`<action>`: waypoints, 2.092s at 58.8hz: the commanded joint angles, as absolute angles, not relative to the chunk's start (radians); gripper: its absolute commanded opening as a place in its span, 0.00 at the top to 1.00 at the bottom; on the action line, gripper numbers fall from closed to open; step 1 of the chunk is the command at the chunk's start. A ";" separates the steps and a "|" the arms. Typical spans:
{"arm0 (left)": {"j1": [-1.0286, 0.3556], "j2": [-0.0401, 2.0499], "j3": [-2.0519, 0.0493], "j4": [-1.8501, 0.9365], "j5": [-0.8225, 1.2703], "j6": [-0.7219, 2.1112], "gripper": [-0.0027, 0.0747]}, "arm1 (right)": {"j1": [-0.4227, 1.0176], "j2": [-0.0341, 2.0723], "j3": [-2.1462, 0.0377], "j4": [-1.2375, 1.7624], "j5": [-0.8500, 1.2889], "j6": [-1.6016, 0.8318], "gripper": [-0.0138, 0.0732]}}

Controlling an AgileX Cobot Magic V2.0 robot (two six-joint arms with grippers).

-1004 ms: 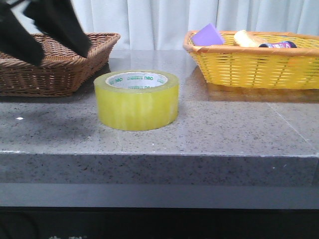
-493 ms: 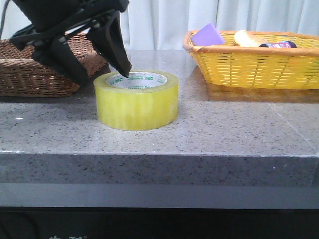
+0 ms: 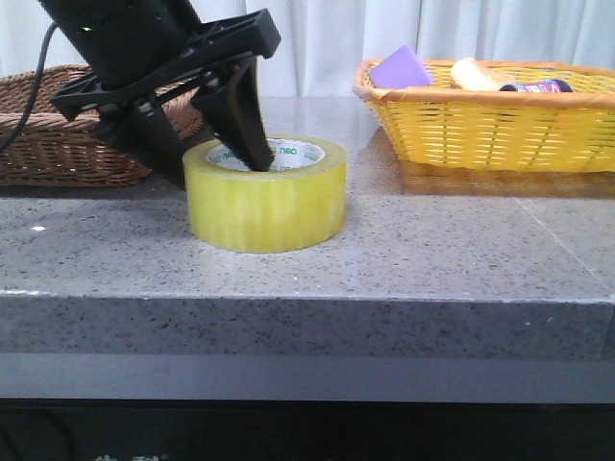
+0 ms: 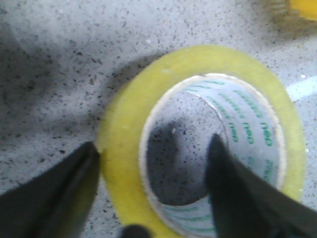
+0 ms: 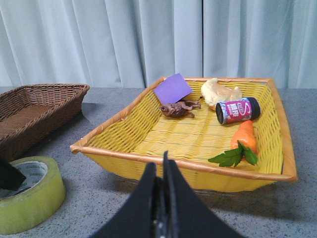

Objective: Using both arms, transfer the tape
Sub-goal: 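Move the left gripper over the tape roll and grasp its rim, then lift the tape roll with the left gripper and lower it into the brown basket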

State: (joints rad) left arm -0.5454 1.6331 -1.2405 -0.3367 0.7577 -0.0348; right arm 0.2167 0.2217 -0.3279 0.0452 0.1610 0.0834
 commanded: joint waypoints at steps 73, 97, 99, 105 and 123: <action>-0.225 1.554 -1.694 0.009 0.804 -0.031 0.93 | 0.210 0.229 -0.352 0.037 0.073 0.077 0.98; -0.084 1.727 -1.694 0.000 0.835 -0.031 0.92 | 0.210 0.229 -0.352 0.037 0.072 0.077 0.98; -0.084 1.734 -1.694 0.000 0.835 -0.031 0.91 | 0.210 0.229 -0.352 0.037 0.072 0.077 0.98; -0.086 1.748 -1.692 0.000 0.838 -0.031 0.82 | 0.210 0.229 -0.352 0.037 0.072 0.077 0.98; -0.086 1.718 -1.692 0.000 0.853 -0.031 0.46 | 0.210 0.229 -0.352 0.037 0.073 0.077 0.98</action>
